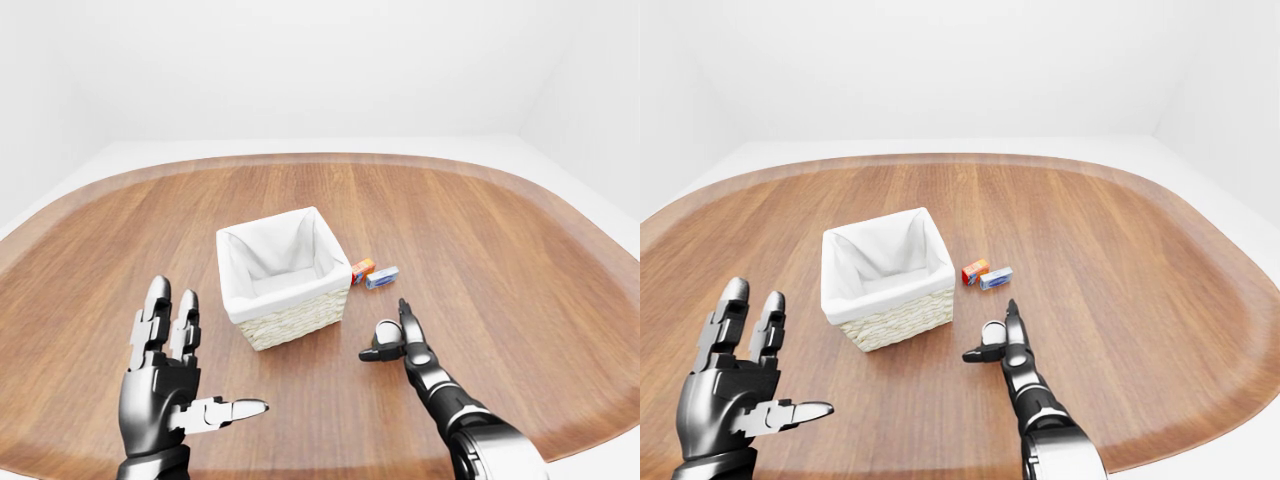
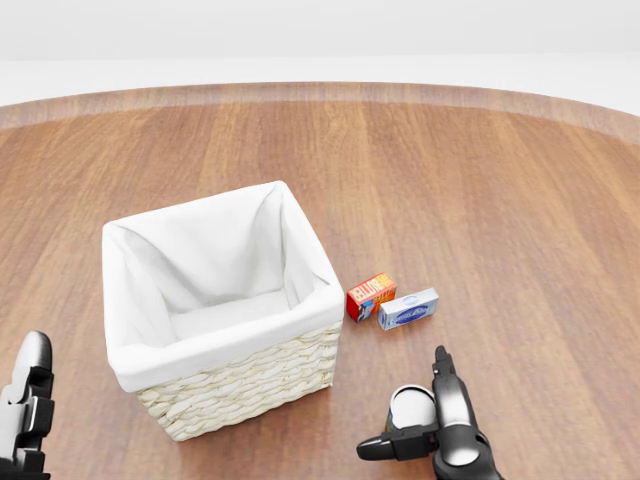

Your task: Pick up the alphabet soup and put it in the basket.

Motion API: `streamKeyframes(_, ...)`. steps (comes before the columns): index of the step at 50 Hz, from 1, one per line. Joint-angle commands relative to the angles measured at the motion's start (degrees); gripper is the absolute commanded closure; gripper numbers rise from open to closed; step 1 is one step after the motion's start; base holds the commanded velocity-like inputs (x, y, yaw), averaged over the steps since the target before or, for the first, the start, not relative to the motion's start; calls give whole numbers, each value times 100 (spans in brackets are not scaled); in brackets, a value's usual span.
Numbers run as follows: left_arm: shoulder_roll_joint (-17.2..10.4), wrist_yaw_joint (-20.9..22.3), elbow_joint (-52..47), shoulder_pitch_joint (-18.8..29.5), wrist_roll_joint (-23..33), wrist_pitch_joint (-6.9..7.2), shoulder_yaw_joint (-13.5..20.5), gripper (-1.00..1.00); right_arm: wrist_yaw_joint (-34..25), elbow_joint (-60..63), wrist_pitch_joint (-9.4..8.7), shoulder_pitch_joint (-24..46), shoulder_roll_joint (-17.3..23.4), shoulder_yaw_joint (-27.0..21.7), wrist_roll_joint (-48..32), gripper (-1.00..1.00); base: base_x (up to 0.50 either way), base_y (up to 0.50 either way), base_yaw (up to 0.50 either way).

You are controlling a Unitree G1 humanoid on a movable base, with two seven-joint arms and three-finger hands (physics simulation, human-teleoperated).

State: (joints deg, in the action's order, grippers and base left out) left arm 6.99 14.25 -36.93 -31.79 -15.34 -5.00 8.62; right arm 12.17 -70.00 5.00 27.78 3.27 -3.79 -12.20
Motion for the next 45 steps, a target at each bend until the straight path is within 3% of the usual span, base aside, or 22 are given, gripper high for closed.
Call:
streamKeyframes(1,-19,-21,10,-13,19,0,-42,-100,-50,-449,0,76,-131,79,114,-100,0,0,0)
streamKeyframes(15,-41,-29,7,-12,-18,0,-25,-100,51,-512,0,83,-199,93,-29,-100,0,0,0)
streamKeyframes(16,-38,-28,4,-12,-17,0,-21,-100,49,-513,0,81,-201,89,-31,-69,0,0,0)
streamKeyframes(17,-38,-29,3,-5,-19,0,-15,-100,63,-511,0,76,-202,90,-41,-24,0,0,0)
streamKeyframes(18,-38,-21,3,-1,-29,0,-8,-100,88,-511,0,74,-201,94,-58,38,0,0,0)
streamKeyframes(20,-31,-18,3,0,-28,0,-1,-100,92,-513,0,80,-200,90,-63,90,0,0,0)
streamKeyframes(21,-32,-18,8,13,-26,0,4,-100,92,-506,0,78,-196,86,-63,100,0,0,1)
streamKeyframes(45,27,57,-25,-10,-66,0,69,-100,108,-468,0,54,-191,97,-66,100,0,0,0)
